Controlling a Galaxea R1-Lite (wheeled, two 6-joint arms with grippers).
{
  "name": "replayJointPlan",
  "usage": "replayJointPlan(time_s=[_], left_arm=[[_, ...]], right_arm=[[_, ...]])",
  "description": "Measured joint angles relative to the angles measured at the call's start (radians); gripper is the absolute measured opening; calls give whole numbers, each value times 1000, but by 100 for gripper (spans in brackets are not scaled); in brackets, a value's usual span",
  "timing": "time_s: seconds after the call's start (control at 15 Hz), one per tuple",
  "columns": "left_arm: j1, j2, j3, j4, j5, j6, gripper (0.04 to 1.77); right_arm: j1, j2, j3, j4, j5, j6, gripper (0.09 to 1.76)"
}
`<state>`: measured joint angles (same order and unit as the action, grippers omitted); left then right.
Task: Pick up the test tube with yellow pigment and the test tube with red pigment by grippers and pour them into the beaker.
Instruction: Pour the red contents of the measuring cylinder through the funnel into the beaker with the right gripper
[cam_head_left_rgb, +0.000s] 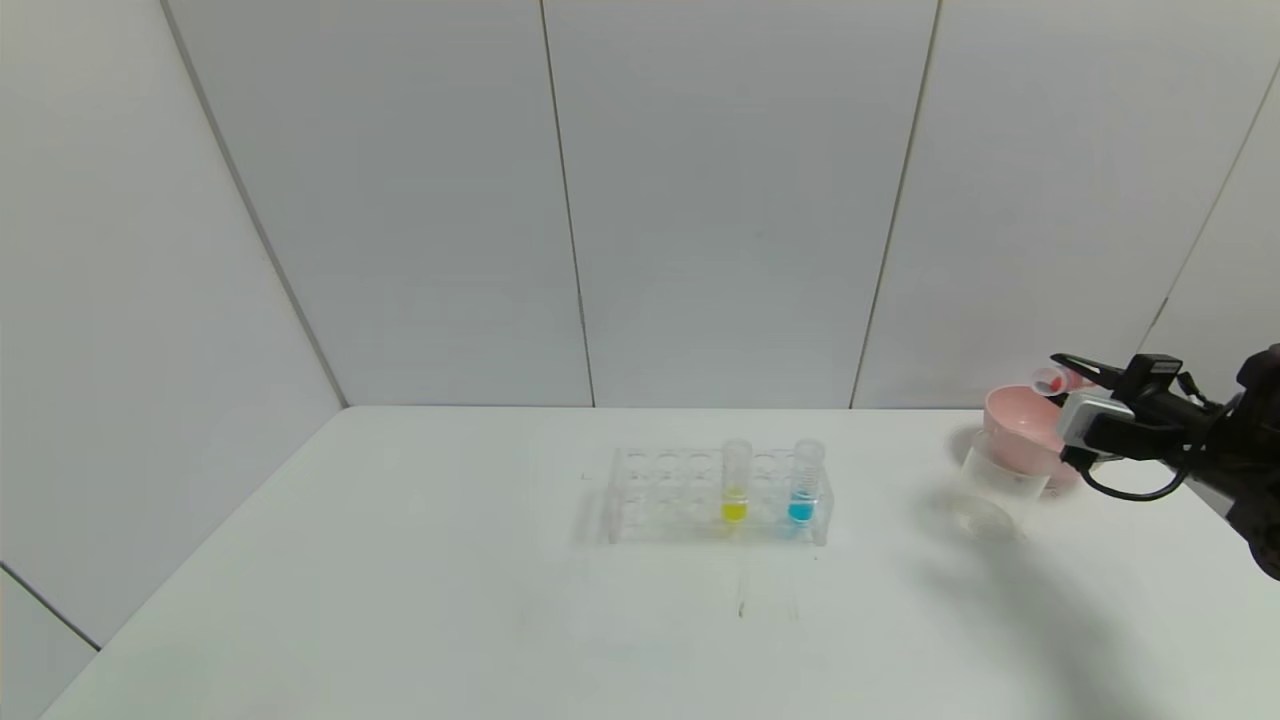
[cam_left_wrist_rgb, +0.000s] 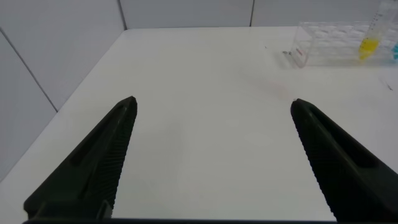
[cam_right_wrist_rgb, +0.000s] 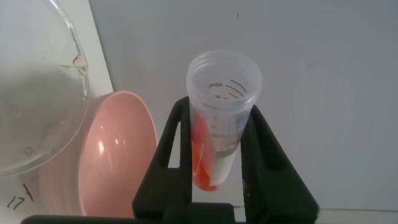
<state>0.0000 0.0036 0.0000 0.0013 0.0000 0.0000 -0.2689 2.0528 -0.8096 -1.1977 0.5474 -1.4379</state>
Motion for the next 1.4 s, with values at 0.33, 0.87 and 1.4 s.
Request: replayJointPlan(time_s=[0.33, 0.87, 1.4], left_arm=[[0, 0, 0, 0, 0, 0, 176], [0, 0, 0, 0, 0, 0, 176], [0, 0, 0, 0, 0, 0, 176]], right_arm=[[-10, 4, 3, 0, -33, -89, 51], [13, 3, 4, -2, -39, -206, 51], [14, 3, 51, -37, -36, -242, 51]])
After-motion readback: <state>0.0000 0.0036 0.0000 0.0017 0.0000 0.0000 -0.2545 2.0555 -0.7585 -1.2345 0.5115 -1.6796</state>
